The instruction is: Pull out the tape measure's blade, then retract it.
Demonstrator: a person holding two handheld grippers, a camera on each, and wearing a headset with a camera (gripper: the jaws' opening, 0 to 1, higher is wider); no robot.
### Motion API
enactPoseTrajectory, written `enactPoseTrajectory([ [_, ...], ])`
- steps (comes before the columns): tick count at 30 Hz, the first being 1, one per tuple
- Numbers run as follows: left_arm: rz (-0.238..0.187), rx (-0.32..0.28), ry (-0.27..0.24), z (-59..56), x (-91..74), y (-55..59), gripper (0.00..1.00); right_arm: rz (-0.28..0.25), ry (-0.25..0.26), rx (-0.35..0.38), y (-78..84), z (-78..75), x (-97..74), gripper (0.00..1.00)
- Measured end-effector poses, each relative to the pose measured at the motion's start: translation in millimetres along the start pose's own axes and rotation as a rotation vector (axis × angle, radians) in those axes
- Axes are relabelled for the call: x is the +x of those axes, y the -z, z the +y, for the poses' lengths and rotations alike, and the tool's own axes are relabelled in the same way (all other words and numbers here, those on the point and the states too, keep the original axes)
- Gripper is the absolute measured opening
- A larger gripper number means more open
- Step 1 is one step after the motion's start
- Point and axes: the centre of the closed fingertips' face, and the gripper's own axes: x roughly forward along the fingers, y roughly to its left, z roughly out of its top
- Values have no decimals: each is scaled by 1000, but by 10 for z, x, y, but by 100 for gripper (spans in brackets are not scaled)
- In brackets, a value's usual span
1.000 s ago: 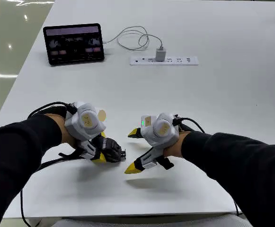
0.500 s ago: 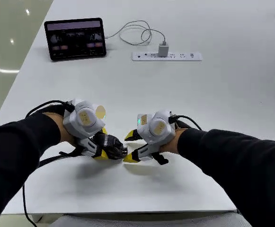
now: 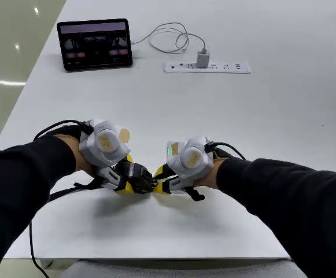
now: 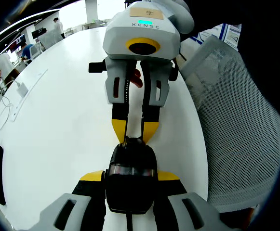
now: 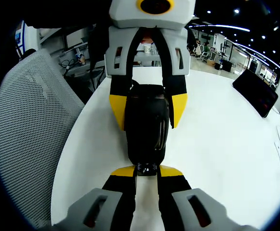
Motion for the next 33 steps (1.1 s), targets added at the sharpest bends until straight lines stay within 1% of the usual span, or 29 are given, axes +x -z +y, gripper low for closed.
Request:
enactPoseTrajectory([
  [2,1,0,1,0,0,-1,34,2,0,11,1,4,5,12],
  [4,3,0,0,-1,-1,-1,34,7,14,-9,3,6,12,11],
  [5,3,1,-1,-2,-3,-1,34,-3,12,13,3,4,6,10],
  [7,5,3,-4,-2,-4,3,34,-8,8,7,11,3,-5,9],
  [11,14,17,-7,-6,-8,8,34,3,-1,-5,11,6,-6,9],
  [13,13,18,-6,-7,-7,9,34,5,-6,3,20,4,-16,9],
  [20,7,16,-10,3,-3,15,34,6,-4,5,23,7,-25,9],
  [33,8,13,-13,11,3,19,34,13,-6,10,82,-3,-77,9],
])
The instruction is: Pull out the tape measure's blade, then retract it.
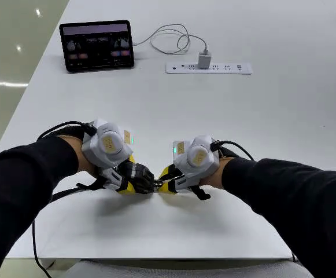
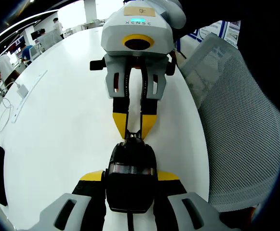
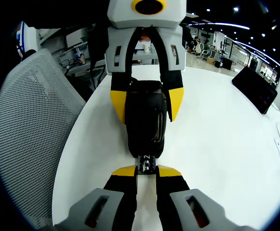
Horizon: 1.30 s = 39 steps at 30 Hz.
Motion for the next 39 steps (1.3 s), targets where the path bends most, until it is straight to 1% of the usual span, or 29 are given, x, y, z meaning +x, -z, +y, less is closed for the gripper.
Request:
enactPoseTrajectory([
  [9,-7,-9,-3,1,0,-2,34,-3,9,23,23,2,-15,10],
  [11,-11,-11,-6,3,-2,-1,34,-6,4,43,16,-1,-6,11],
  [13,-15,-13,-9,18,-1,6,34,1,0,38,13,10,-3,12],
  [14,-18,-14,-9,23,1,6,34,5,0,55,12,8,3,12],
  [15,-22,-16,-10,23,10,-1,34,7,-3,109,10,16,17,12],
  [17,-17,-11,-10,20,16,-6,34,-1,-1,67,-18,6,53,13],
  [19,-16,-11,-10,19,14,-5,34,-4,2,53,-44,15,75,12],
  [21,-19,-14,-11,19,11,-4,34,-4,-3,8,-61,8,98,12],
  [24,-22,-16,-13,22,13,-1,34,-2,-12,23,-50,3,69,11],
  [25,-21,-16,-12,24,8,4,34,3,-13,4,-42,5,68,11],
  [29,-29,-20,-12,25,2,6,34,11,-9,-10,-37,1,72,11],
  [36,-28,-18,-11,23,6,6,34,12,-7,-1,-30,4,63,11],
  [38,-28,-18,-11,21,7,7,34,9,-13,25,-28,-2,64,11],
  [39,-27,-18,-11,22,7,7,34,8,-13,23,-26,-4,62,11],
])
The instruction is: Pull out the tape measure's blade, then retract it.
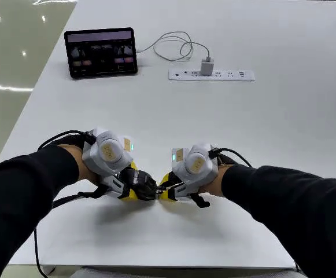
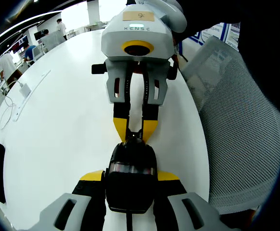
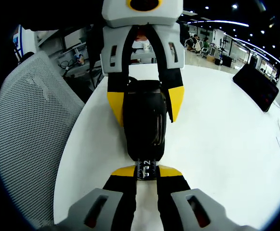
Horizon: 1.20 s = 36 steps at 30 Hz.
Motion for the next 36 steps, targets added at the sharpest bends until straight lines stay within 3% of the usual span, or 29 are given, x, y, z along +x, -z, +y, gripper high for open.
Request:
enactPoseTrajectory([
  [36,-11,-10,-11,-6,-7,-2,34,-5,15,14,133,-28,-136,11],
])
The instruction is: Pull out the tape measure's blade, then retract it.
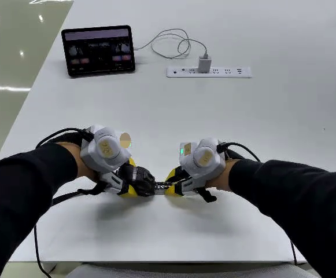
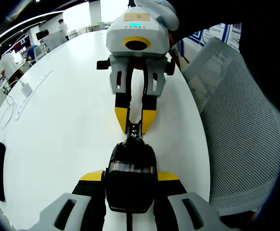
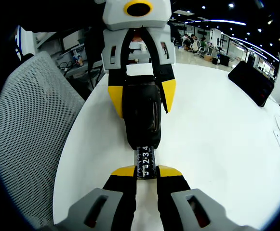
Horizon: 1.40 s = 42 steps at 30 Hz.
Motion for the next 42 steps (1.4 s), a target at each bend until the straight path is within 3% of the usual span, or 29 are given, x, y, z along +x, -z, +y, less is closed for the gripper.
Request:
enactPoseTrajectory([
  [42,-1,6,-10,13,2,7,34,38,7,3,198,-20,-176,11],
])
